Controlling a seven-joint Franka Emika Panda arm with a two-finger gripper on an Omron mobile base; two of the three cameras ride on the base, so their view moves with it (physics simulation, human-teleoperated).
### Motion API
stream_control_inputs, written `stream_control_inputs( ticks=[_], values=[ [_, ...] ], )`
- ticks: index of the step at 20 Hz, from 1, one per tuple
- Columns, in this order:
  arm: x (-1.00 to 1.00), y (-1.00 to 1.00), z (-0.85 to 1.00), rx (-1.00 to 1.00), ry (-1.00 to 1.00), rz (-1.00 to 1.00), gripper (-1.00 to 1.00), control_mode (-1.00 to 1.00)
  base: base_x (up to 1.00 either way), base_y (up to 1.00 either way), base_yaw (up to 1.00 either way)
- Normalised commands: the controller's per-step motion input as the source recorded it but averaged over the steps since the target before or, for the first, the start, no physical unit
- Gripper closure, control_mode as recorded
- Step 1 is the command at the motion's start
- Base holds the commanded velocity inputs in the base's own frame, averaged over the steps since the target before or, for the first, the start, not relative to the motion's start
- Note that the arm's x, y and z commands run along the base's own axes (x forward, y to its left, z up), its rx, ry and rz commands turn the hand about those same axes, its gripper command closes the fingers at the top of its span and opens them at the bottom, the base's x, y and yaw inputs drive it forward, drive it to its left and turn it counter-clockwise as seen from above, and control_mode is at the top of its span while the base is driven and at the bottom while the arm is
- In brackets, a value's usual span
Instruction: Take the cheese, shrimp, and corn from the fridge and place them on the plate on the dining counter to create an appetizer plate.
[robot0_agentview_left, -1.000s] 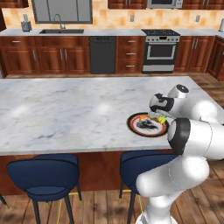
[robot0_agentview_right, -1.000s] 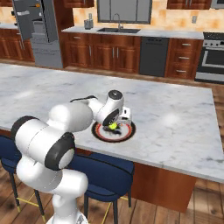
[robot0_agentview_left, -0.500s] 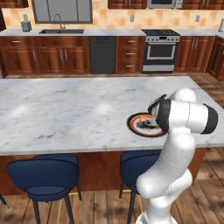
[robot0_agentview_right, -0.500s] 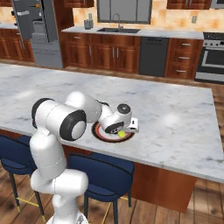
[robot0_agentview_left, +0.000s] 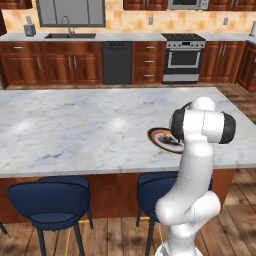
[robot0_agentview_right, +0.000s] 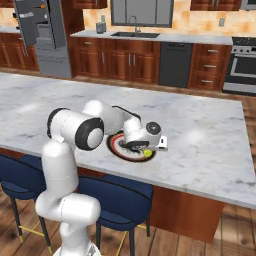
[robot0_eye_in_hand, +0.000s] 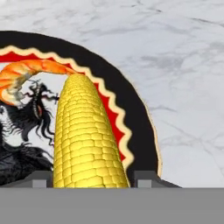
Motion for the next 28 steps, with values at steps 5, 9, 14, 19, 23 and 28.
stream_control_inputs(
  ticks=[5,9,14,19,23,28],
  values=[
    [-0.06,0.71,0.8,-0.08,0.01,-0.01,-1.0,-1.0,0.0,0.0,0.0],
    [-0.09,0.76,1.0,-0.13,0.1,-0.03,-1.0,-1.0,0.0,0.0,0.0],
    [-0.3,0.86,1.0,-0.08,0.14,0.0,-1.0,-1.0,0.0,0.0,0.0],
    [-0.21,0.65,1.0,0.0,0.2,0.03,-1.0,-1.0,0.0,0.0,0.0],
    [-0.19,0.46,1.0,0.01,0.26,0.03,-1.0,-1.0,0.0,0.0,0.0],
    [-0.64,0.11,1.0,0.09,0.36,0.0,-1.0,-1.0,0.0,0.0,0.0]
  ],
)
